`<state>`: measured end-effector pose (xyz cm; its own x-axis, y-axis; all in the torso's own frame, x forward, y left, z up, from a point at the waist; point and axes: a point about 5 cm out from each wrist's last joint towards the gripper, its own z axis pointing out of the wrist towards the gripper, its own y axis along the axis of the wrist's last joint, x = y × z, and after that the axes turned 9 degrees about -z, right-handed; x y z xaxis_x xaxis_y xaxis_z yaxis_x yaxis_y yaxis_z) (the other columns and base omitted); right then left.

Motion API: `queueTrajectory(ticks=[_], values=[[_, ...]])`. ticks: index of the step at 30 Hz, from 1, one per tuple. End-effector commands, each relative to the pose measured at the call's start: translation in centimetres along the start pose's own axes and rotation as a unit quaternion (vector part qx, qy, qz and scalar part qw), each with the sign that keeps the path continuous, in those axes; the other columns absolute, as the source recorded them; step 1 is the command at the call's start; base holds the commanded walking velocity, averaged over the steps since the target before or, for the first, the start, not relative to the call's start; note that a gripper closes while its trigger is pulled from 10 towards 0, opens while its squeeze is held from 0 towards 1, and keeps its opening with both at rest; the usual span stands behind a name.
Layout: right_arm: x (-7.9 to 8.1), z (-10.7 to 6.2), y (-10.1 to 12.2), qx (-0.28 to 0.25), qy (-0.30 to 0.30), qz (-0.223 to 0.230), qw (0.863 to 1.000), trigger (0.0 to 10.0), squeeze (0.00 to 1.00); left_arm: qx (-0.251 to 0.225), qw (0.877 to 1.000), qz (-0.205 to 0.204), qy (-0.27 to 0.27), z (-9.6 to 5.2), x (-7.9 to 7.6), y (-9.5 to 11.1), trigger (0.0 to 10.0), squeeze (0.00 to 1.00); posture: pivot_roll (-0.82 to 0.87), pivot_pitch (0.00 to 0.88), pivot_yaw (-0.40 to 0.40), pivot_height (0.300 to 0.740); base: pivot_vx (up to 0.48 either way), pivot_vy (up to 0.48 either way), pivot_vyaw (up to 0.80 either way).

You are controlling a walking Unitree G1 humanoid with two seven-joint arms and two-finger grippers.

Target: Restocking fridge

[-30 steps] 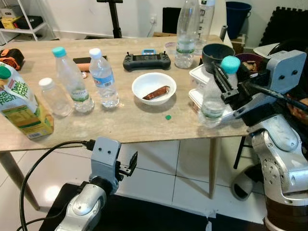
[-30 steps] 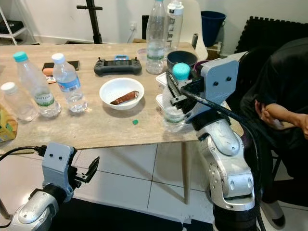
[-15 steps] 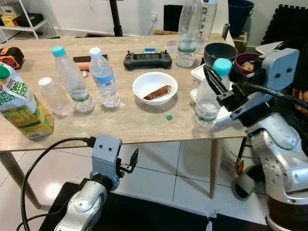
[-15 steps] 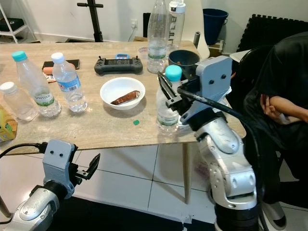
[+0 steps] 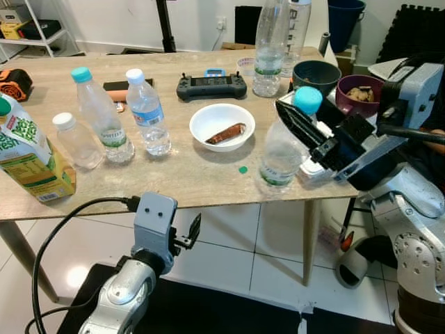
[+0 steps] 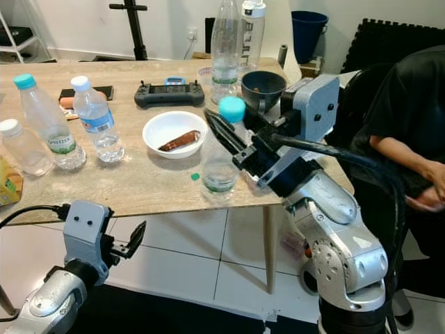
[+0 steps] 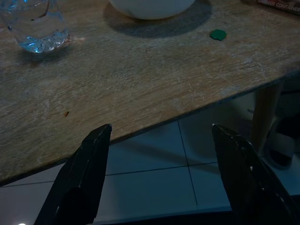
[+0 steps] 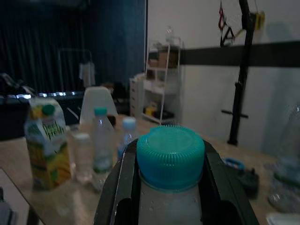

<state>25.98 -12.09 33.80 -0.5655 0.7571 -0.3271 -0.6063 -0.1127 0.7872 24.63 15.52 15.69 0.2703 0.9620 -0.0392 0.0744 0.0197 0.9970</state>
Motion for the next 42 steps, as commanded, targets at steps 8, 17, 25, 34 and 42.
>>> queueTrajectory(ticks=[8,17,25,34,42], values=[[-1.8,-1.4,1.3,0.030,0.019,-0.039,0.999,10.0,0.00,0.020,1.000,-0.003,-0.010,0.4,-0.3,-0.9,10.0,0.00,-0.03,0.254,0.016,0.707,0.000,0.000,0.00],[-4.8,-7.2,-0.1,0.164,0.032,-0.093,0.982,10.0,0.00,0.027,1.000,-0.001,0.005,0.1,0.3,-1.3,10.0,0.00,-0.03,0.254,0.020,0.707,0.000,0.000,0.00],[-10.3,-13.6,-0.2,0.273,-0.100,-0.135,0.947,10.0,0.00,0.042,0.999,0.003,0.000,-0.5,0.2,-2.2,10.0,0.00,-0.05,0.258,0.024,0.707,0.000,0.000,0.00],[-10.4,-21.9,-4.4,0.399,-0.124,-0.020,0.908,10.0,0.00,0.093,0.996,0.008,-0.014,-4.4,0.1,-4.3,10.0,0.00,-0.05,0.269,0.023,0.707,0.000,0.000,0.00],[-4.4,-29.0,-12.3,0.525,-0.125,0.107,0.835,10.0,0.00,0.187,0.981,-0.025,0.042,-8.8,1.2,-8.9,10.0,0.00,-0.04,0.261,0.028,0.707,0.000,0.000,0.00]])
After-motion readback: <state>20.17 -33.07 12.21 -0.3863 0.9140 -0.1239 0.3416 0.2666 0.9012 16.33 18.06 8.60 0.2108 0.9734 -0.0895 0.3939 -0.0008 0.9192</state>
